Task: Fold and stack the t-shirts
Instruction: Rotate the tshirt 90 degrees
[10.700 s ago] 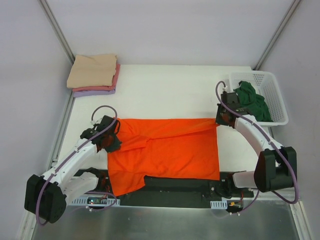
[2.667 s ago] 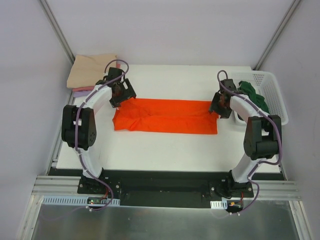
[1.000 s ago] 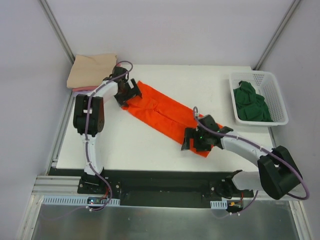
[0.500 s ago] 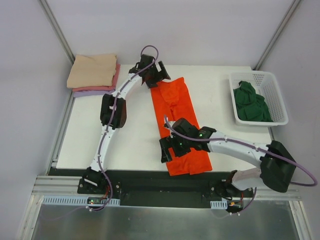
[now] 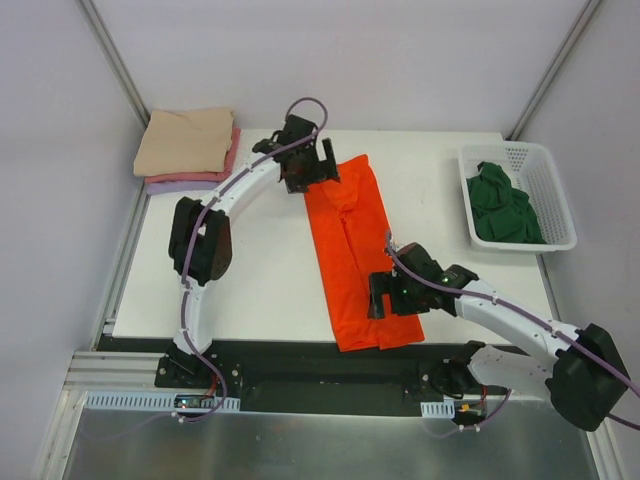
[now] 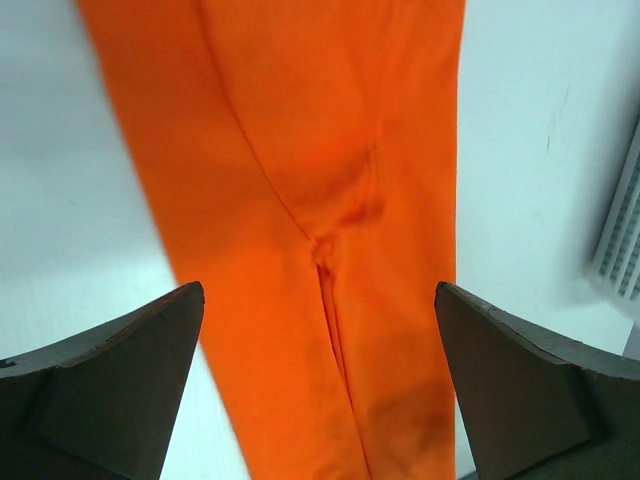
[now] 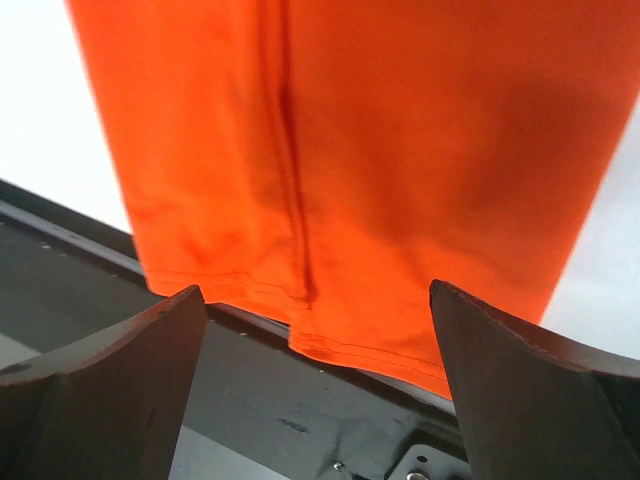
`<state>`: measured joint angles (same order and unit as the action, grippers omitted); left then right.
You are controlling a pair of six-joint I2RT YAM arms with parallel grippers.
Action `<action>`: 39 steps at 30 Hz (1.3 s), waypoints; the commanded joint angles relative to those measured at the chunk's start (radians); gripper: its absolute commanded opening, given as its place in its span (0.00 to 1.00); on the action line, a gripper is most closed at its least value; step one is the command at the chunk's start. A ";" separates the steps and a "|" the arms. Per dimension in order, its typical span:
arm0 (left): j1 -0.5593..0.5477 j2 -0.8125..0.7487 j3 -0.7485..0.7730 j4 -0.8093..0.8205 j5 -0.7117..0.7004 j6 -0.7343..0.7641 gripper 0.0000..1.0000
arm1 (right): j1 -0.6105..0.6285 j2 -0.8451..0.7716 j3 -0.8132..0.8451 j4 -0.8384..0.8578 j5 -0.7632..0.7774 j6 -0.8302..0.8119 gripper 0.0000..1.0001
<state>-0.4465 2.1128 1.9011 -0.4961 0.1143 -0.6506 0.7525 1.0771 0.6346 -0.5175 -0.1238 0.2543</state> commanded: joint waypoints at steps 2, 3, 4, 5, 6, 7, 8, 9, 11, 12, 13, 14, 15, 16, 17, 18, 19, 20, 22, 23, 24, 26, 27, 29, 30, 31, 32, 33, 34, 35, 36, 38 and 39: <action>-0.083 0.018 -0.057 -0.064 0.067 -0.009 0.99 | -0.027 0.026 -0.030 -0.006 -0.003 0.000 0.96; -0.086 0.041 -0.042 -0.062 0.070 -0.024 0.99 | -0.027 0.043 -0.029 0.007 -0.014 0.000 0.96; -0.089 0.070 -0.008 -0.064 0.074 -0.027 0.99 | -0.025 0.058 -0.026 0.028 -0.028 -0.001 0.96; -0.089 0.106 0.022 -0.064 0.094 -0.030 0.99 | -0.025 0.075 -0.024 0.048 -0.040 -0.001 0.96; -0.089 0.137 0.056 -0.064 0.116 -0.037 0.99 | -0.025 0.092 -0.020 0.059 -0.052 -0.003 0.96; -0.089 0.174 0.085 -0.062 0.134 -0.038 0.99 | -0.027 0.112 -0.013 0.069 -0.063 -0.004 0.96; -0.089 0.211 0.122 -0.065 0.139 -0.034 0.99 | -0.027 0.131 -0.009 0.079 -0.077 -0.004 0.96; -0.086 0.237 0.148 -0.067 0.136 -0.034 0.99 | -0.027 0.151 -0.003 0.086 -0.085 -0.001 0.96; -0.075 0.286 0.186 -0.065 0.121 -0.034 0.99 | -0.025 0.184 -0.001 0.108 -0.111 0.020 0.96; -0.066 0.311 0.205 -0.065 0.111 -0.037 0.99 | -0.024 0.201 -0.009 0.140 -0.143 0.031 0.96; -0.058 0.338 0.234 -0.064 0.116 -0.044 0.99 | -0.021 0.219 -0.016 0.180 -0.169 0.043 0.96; -0.049 0.367 0.292 -0.064 0.122 -0.041 0.99 | -0.015 0.233 -0.019 0.209 -0.192 0.051 0.96; -0.038 0.415 0.334 -0.064 0.127 -0.038 0.99 | -0.006 0.251 -0.016 0.238 -0.210 0.057 0.96; -0.031 0.452 0.384 -0.064 0.137 -0.040 0.99 | 0.007 0.274 -0.006 0.253 -0.223 0.059 0.96; -0.021 0.481 0.435 -0.064 0.148 -0.043 0.99 | 0.028 0.309 0.016 0.264 -0.232 0.059 0.96; -0.014 0.515 0.475 -0.058 0.166 -0.050 0.99 | 0.050 0.343 0.034 0.278 -0.235 0.059 0.96; -0.006 0.536 0.513 -0.047 0.177 -0.055 0.99 | 0.068 0.377 0.049 0.296 -0.235 0.068 0.96; -0.001 0.556 0.536 -0.039 0.183 -0.063 0.99 | 0.083 0.415 0.071 0.315 -0.238 0.083 0.96; 0.012 0.566 0.546 -0.003 0.191 -0.073 0.99 | 0.102 0.478 0.121 0.329 -0.235 0.098 0.96; 0.017 0.564 0.543 0.010 0.183 -0.076 0.99 | 0.107 0.498 0.143 0.326 -0.226 0.102 0.96; 0.025 0.558 0.540 0.016 0.182 -0.081 0.99 | 0.105 0.506 0.158 0.324 -0.223 0.100 0.96; 0.041 0.541 0.527 0.019 0.179 -0.084 0.99 | 0.107 0.503 0.195 0.289 -0.215 0.071 0.96; 0.049 0.520 0.517 0.019 0.183 -0.084 0.99 | 0.107 0.495 0.212 0.251 -0.208 0.053 0.96; 0.058 0.471 0.486 0.019 0.188 -0.060 0.99 | 0.105 0.462 0.232 0.203 -0.194 0.011 0.96; 0.058 0.437 0.475 0.019 0.182 -0.041 0.99 | 0.108 0.437 0.238 0.191 -0.197 -0.012 0.96; 0.058 0.397 0.457 0.019 0.171 -0.025 0.99 | 0.108 0.413 0.240 0.183 -0.203 -0.035 0.96; 0.058 0.359 0.438 0.019 0.163 -0.006 0.99 | 0.108 0.387 0.241 0.179 -0.209 -0.058 0.96; 0.058 0.313 0.423 0.019 0.160 0.006 0.99 | 0.107 0.356 0.241 0.171 -0.214 -0.078 0.96; 0.058 0.271 0.396 0.018 0.159 0.022 0.99 | 0.107 0.331 0.241 0.162 -0.209 -0.098 0.96; 0.058 0.219 0.373 0.019 0.156 0.037 0.99 | 0.108 0.298 0.238 0.152 -0.195 -0.113 0.96; 0.057 0.173 0.337 0.019 0.157 0.055 0.99 | 0.108 0.267 0.232 0.146 -0.180 -0.124 0.96; 0.052 0.066 0.247 0.018 0.145 0.087 0.99 | 0.108 0.210 0.214 0.125 -0.130 -0.124 0.96; 0.051 -0.006 0.192 0.019 0.130 0.101 0.99 | 0.108 0.170 0.197 0.117 -0.104 -0.113 0.96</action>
<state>-0.3897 2.4119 2.2002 -0.4828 0.2798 -0.6437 0.8555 1.3792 0.8379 -0.3408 -0.3130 0.1875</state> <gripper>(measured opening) 0.990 0.963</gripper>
